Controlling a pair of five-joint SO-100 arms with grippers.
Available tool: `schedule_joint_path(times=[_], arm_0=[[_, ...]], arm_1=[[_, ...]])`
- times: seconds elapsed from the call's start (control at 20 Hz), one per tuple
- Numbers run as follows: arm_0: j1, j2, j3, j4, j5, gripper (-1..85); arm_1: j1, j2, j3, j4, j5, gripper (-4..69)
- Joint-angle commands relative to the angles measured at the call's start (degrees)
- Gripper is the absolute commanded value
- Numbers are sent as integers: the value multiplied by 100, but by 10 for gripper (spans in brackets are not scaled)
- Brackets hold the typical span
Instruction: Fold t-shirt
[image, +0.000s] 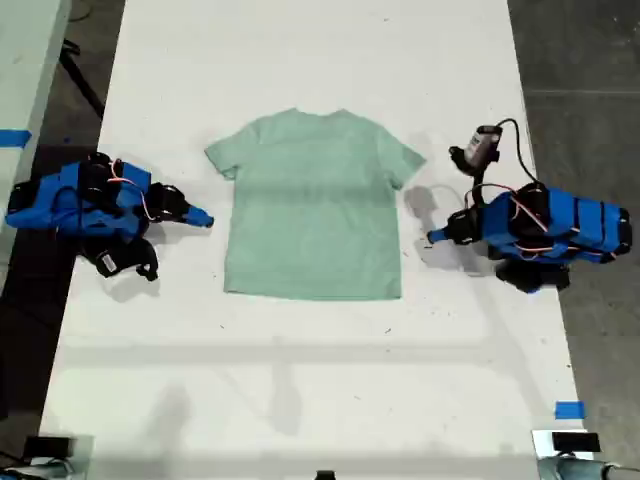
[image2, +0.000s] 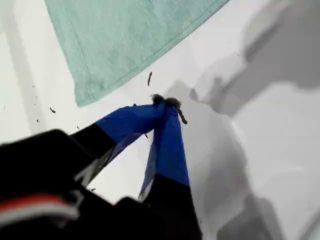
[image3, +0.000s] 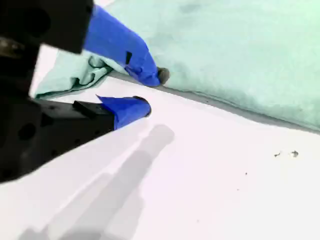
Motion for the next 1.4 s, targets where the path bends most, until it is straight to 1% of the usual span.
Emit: schedule_joint_path(times=[0.0, 0.2, 0.45, 0.6, 0.75, 0.9, 1.0, 1.2, 1.35], arm_0=[[44, -9, -747, -229, -1169, 0], [-97, -35, -958, -141, -1151, 0], [-211, -413, -1283, -237, -1090, 0], [-360, -1626, -1995, -606, -826, 0], [-694, -2760, -2769, -826, -457, 0], [-1143, -3542, -3428, -835, -53, 0], [-1485, -4052, -3894, -765, 237, 0], [-2215, -5221, -5106, -413, 835, 0], [-2918, -5968, -5968, -79, 1292, 0]], arm_1=[[387, 9, -1107, -255, 3384, -11], [519, 9, -1336, 35, 3243, -11], [686, -299, -1670, -62, 2988, -11], [923, -1336, -2408, -255, 2610, -11], [1345, -2988, -3612, -272, 1951, -11], [1828, -4148, -4764, -9, 1318, -11], [2171, -4808, -5546, 308, 914, -11], [2856, -6240, -7295, 993, 26, -12], [3428, -7137, -8473, 1503, -598, -12]])
